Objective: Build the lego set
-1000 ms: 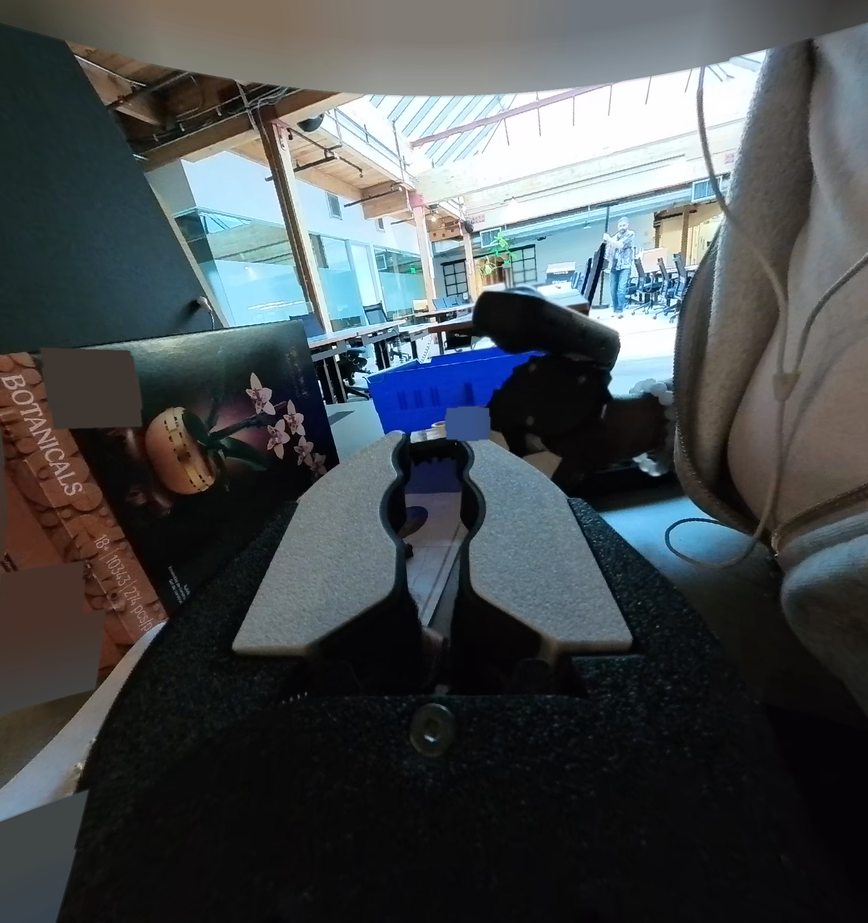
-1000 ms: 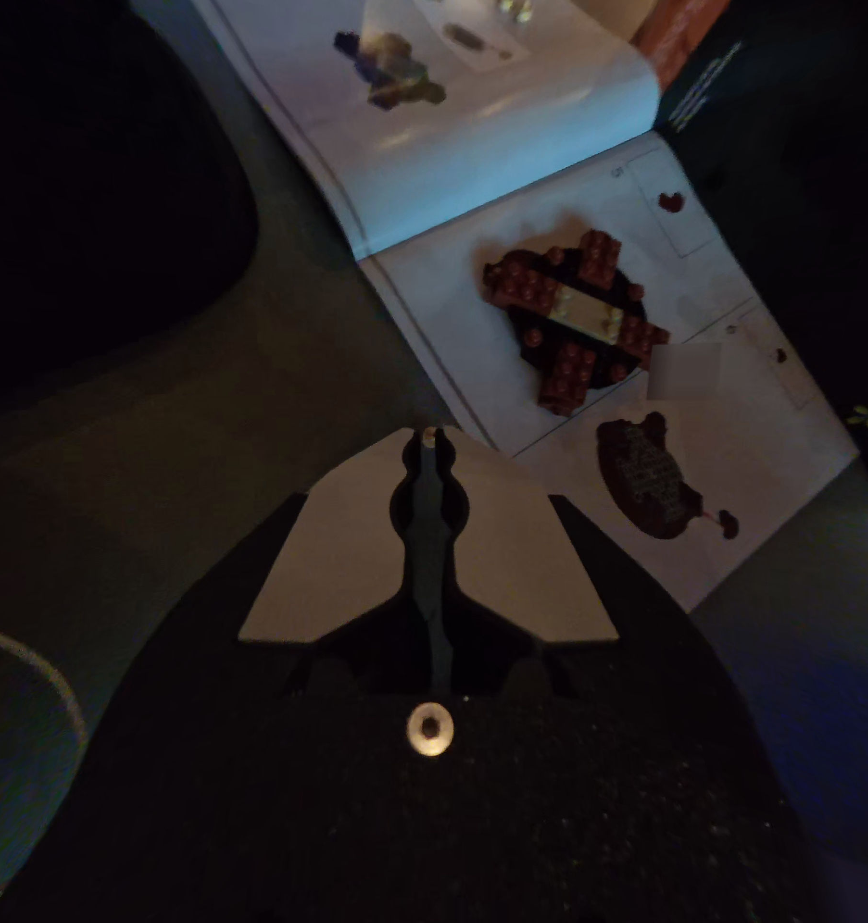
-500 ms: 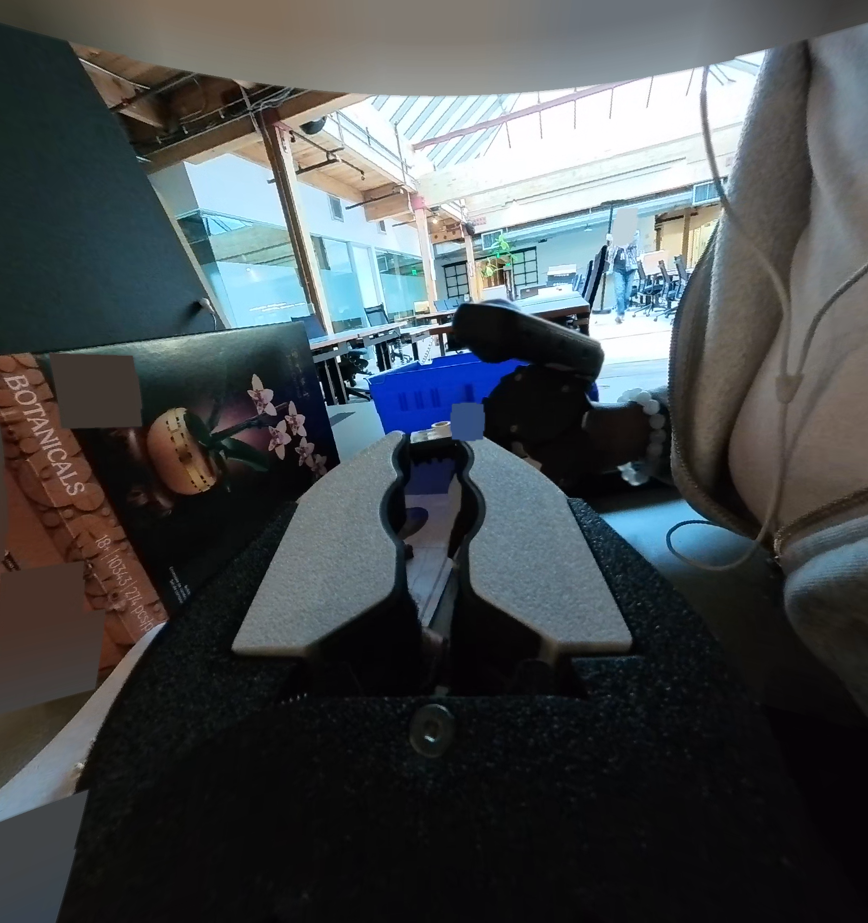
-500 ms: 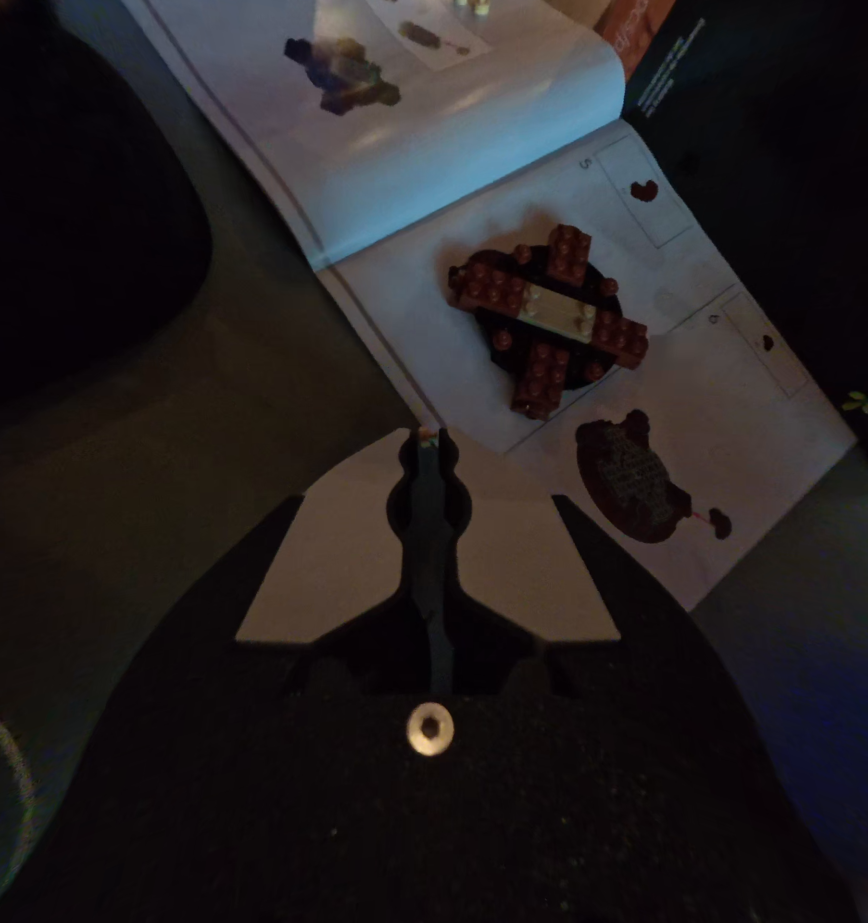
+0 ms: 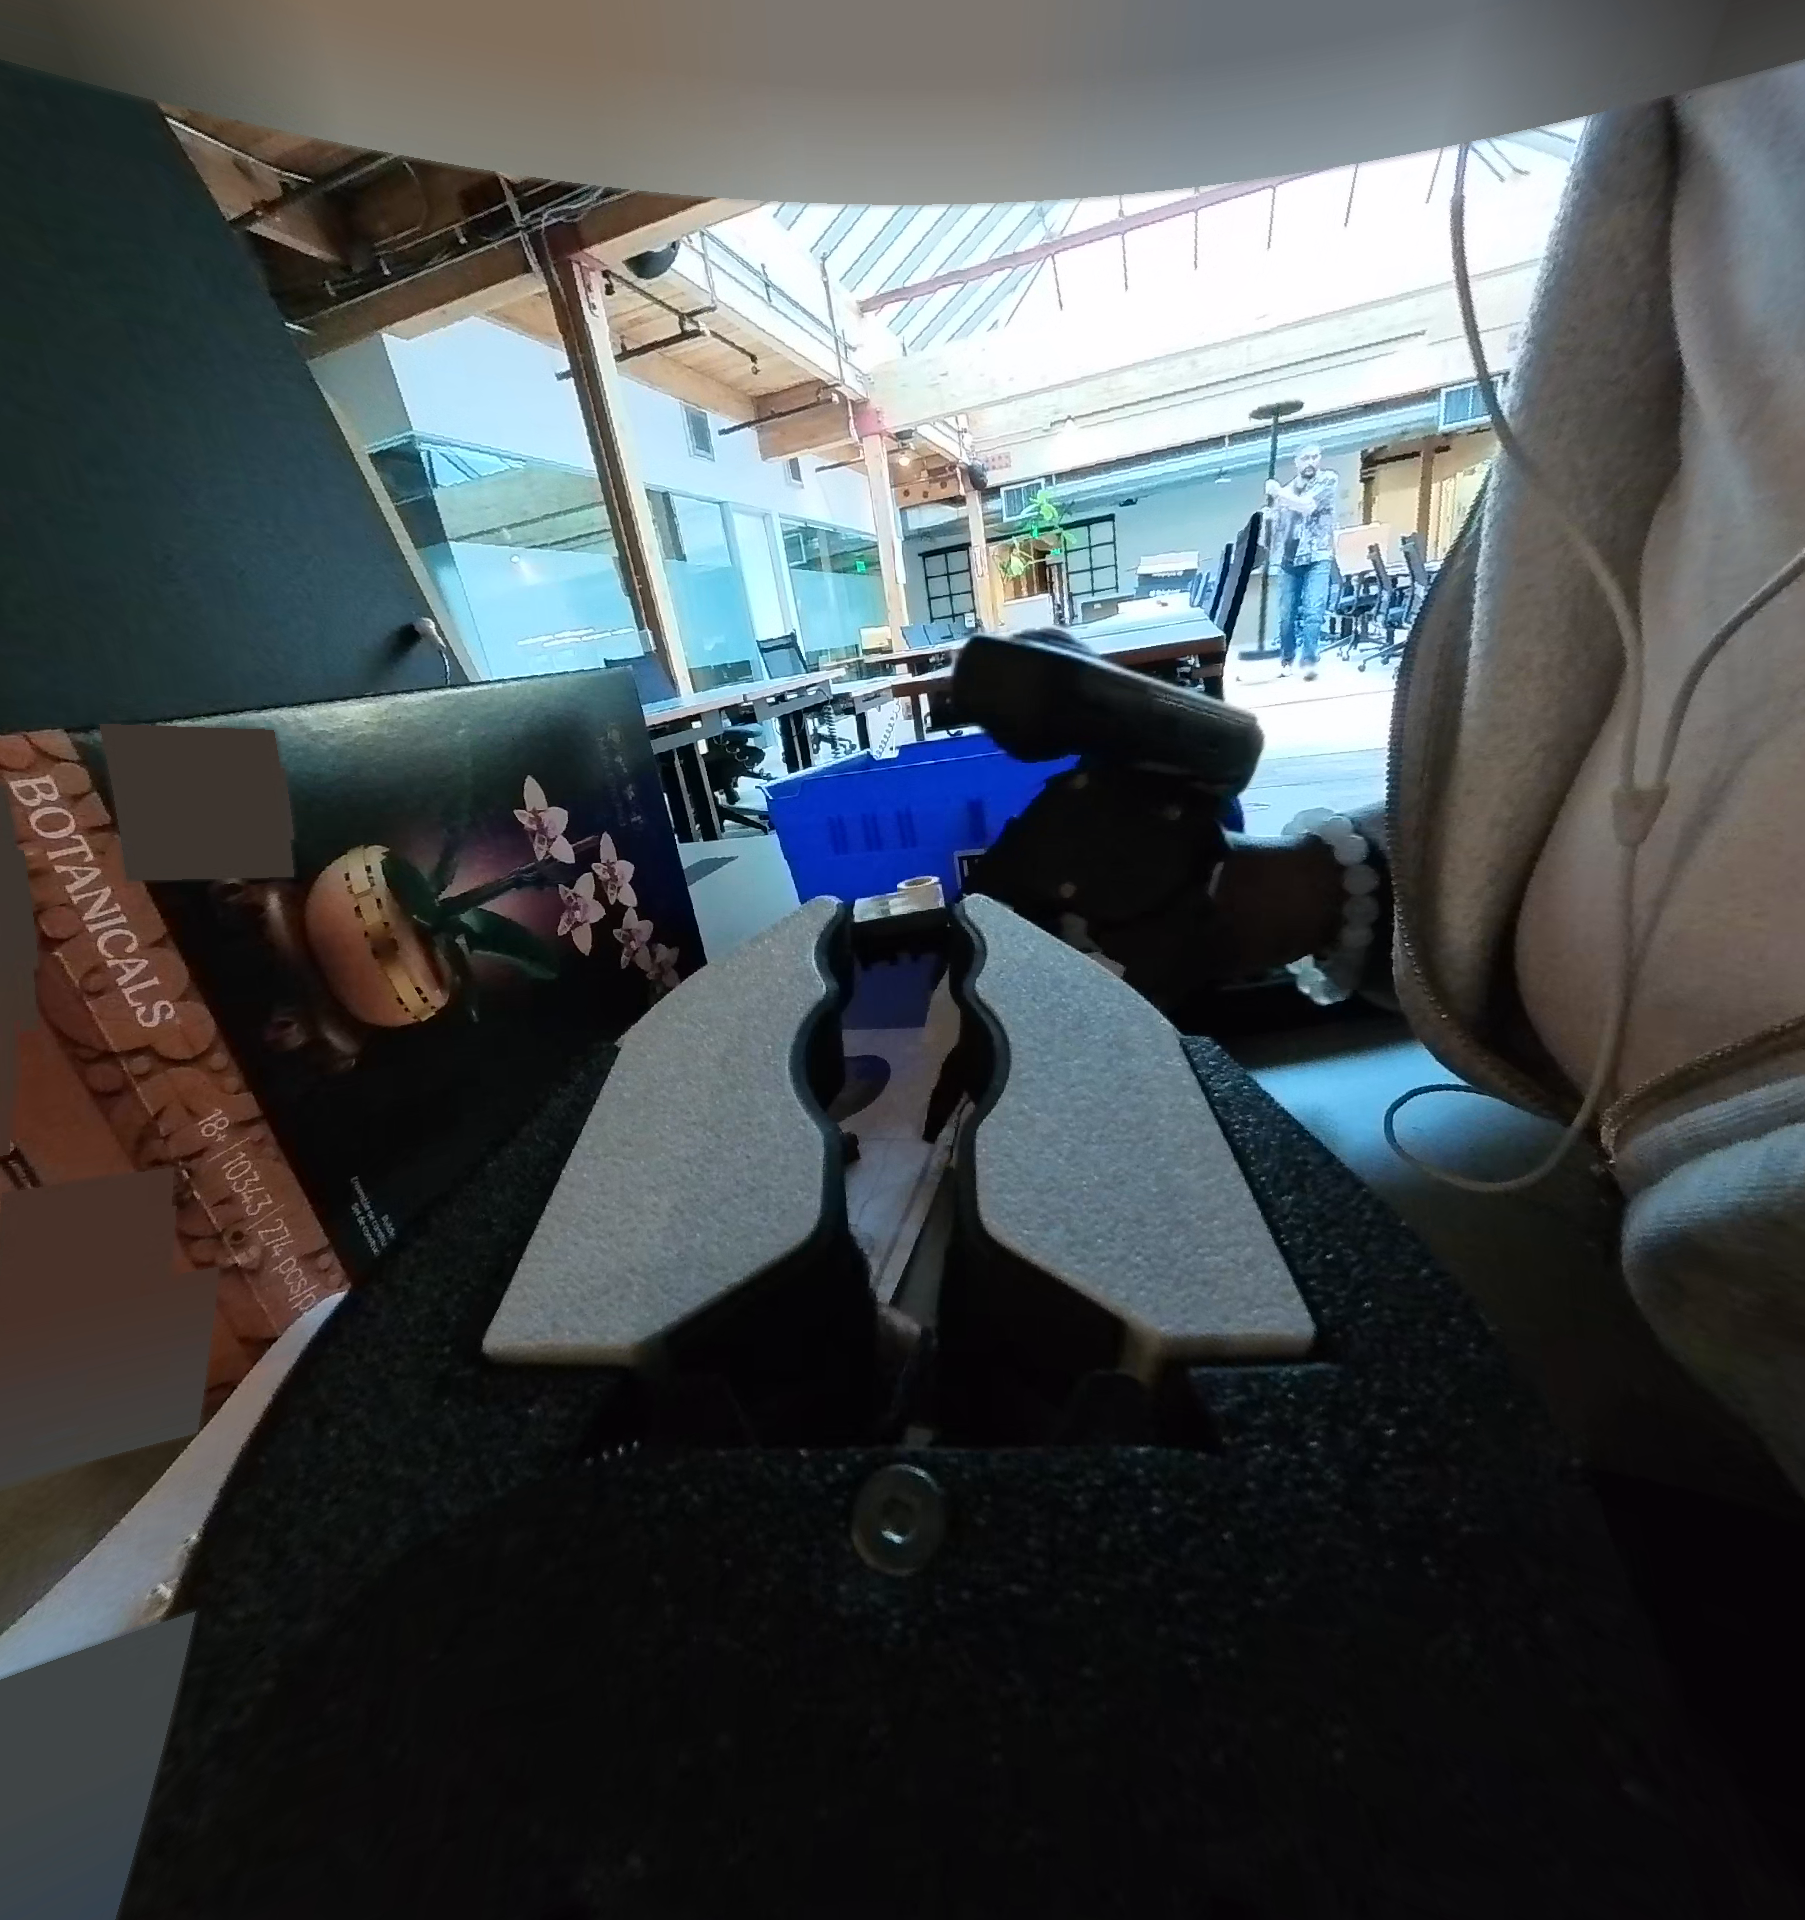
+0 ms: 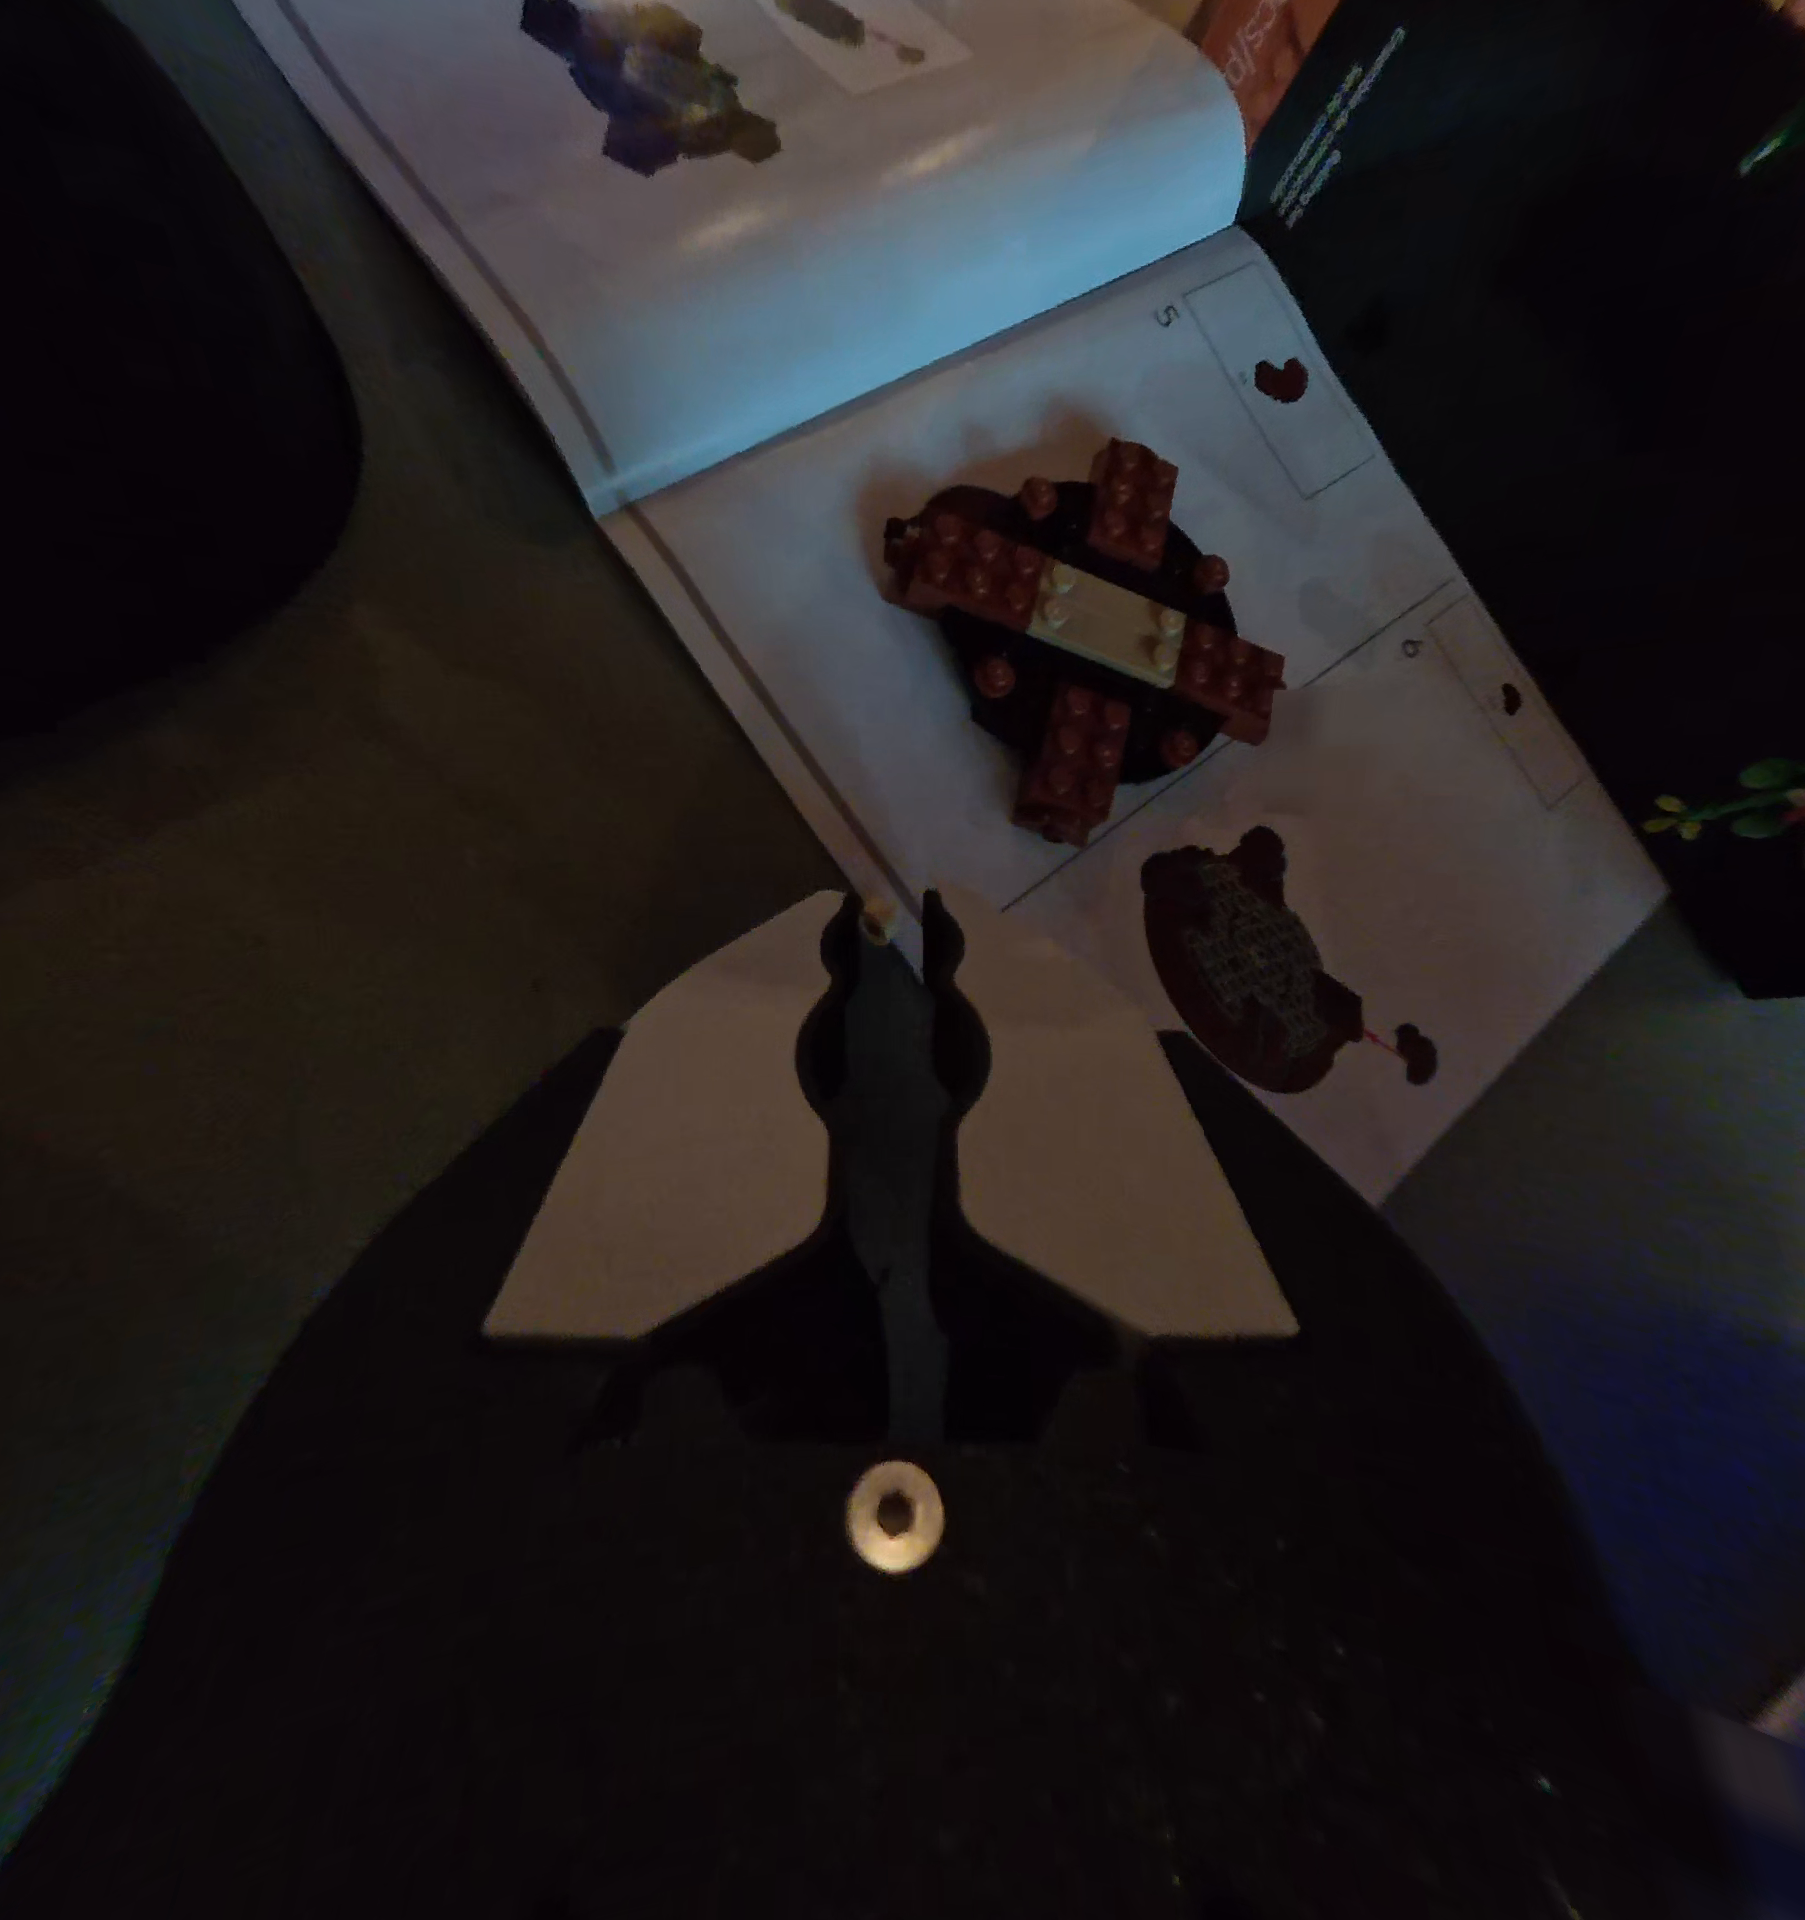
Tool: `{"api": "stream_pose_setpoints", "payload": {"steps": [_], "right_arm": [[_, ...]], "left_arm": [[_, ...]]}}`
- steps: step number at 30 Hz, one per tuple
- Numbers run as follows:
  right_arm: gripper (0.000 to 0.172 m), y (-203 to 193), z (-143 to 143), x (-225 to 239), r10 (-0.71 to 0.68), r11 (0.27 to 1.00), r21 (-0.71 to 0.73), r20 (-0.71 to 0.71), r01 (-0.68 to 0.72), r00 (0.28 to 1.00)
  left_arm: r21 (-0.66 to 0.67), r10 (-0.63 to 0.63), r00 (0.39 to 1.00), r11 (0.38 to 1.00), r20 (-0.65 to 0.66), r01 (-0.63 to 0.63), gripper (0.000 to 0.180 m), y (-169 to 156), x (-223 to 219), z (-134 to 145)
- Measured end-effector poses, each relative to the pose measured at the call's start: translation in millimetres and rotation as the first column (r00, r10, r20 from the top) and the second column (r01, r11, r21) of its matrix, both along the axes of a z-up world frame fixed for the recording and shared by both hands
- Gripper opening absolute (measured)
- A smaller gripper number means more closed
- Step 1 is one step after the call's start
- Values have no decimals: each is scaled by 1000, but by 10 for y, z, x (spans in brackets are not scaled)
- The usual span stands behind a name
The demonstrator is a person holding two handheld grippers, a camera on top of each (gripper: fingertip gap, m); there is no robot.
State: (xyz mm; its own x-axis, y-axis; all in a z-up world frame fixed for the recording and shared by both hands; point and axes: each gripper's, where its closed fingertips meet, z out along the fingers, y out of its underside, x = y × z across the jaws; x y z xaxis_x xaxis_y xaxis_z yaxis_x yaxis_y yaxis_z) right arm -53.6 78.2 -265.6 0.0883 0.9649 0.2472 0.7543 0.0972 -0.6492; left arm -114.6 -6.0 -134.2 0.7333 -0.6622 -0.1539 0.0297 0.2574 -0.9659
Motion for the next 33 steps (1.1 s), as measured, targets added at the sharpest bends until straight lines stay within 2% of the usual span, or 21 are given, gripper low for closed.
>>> {"api": "stream_pose_setpoints", "payload": {"steps": [4, 12, 20, 24, 30, 33], "right_arm": [[10, 30, 13, 73, -58, 997, 48, 14, 57, 998], [9, 99, -17, 191, -187, 982, 7, 4, 187, 982], [5, 48, 37, 182, -147, 987, 66, -1, 147, 989], [7, -12, -12, 195, -210, 976, -62, -18, 208, 978], [10, -11, -43, 190, -374, 898, -287, -103, 332, 922], [13, -27, -38, 158, -385, 892, -301, -115, 337, 916]], "left_arm": [[0, 0, 1000, 1000, 1, 0, 16, 0, -1, 1], [1, 0, 1000, 1000, -5, 0, 16, -2, 8, -1], [1, 1, 1000, 1000, -2, -1, 16, -2, 5, 1], [0, 0, 1000, 1000, -7, 0, 17, 0, 11, -5], [0, 0, 1000, 1000, -3, 0, 16, 0, 8, -3], [0, 0, 1000, 1000, 4, 0, 17, 1, -1, 2]]}}
